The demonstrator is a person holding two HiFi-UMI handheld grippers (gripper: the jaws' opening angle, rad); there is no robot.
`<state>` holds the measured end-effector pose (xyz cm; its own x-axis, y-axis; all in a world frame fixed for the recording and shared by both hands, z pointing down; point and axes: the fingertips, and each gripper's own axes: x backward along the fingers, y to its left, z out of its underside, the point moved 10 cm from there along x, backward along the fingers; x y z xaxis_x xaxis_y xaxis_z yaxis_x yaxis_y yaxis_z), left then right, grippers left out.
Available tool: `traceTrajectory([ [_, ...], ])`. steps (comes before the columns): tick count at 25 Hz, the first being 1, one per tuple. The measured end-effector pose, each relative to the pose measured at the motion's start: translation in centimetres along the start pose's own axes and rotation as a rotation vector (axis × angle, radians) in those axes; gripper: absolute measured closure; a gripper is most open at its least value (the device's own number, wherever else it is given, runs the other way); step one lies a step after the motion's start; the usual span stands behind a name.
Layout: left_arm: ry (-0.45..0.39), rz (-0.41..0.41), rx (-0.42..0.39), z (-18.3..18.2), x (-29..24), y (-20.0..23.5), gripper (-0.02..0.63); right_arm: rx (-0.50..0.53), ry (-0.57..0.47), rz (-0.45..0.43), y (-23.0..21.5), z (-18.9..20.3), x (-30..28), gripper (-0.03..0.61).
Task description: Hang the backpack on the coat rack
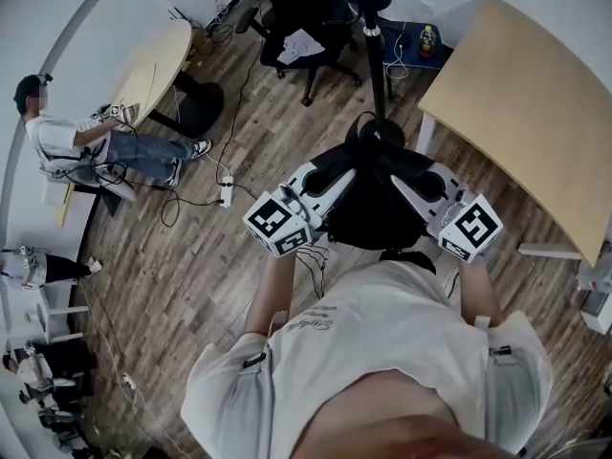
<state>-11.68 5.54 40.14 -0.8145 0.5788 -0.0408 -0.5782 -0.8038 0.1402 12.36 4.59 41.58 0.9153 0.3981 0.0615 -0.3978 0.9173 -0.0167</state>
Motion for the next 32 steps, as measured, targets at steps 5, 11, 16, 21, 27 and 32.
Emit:
traceTrajectory([
  [5, -0.014, -0.001, -0.002, -1.0, -3.4, 3.6, 0.568, 0.037, -0.032, -0.021, -5.2, -0.2, -1.4, 0.548],
  [11, -0.031, 0.009, -0.021, -2.4, -7.4, 7.5, 0.568, 0.065, -0.039, -0.006, -10.3, -1.0, -2.9, 0.548],
  [16, -0.045, 0.020, -0.003, -3.2, -9.5, 10.3, 0.568, 0.086, -0.032, 0.015, -13.2, -1.7, -4.2, 0.548],
  [21, -0.059, 0.063, -0.002, -3.7, -10.9, 14.2, 0.568, 0.082, -0.045, 0.069, -15.3, -1.7, -6.5, 0.548],
  [27, -0.030, 0.126, -0.011, -5.7, -11.7, 18.3, 0.568, 0.092, -0.050, 0.145, -16.7, -2.7, -9.3, 0.548],
  [32, -0.003, 0.168, -0.030, -9.3, -11.9, 21.7, 0.568, 0.121, -0.066, 0.215, -17.7, -5.0, -12.3, 0.548],
])
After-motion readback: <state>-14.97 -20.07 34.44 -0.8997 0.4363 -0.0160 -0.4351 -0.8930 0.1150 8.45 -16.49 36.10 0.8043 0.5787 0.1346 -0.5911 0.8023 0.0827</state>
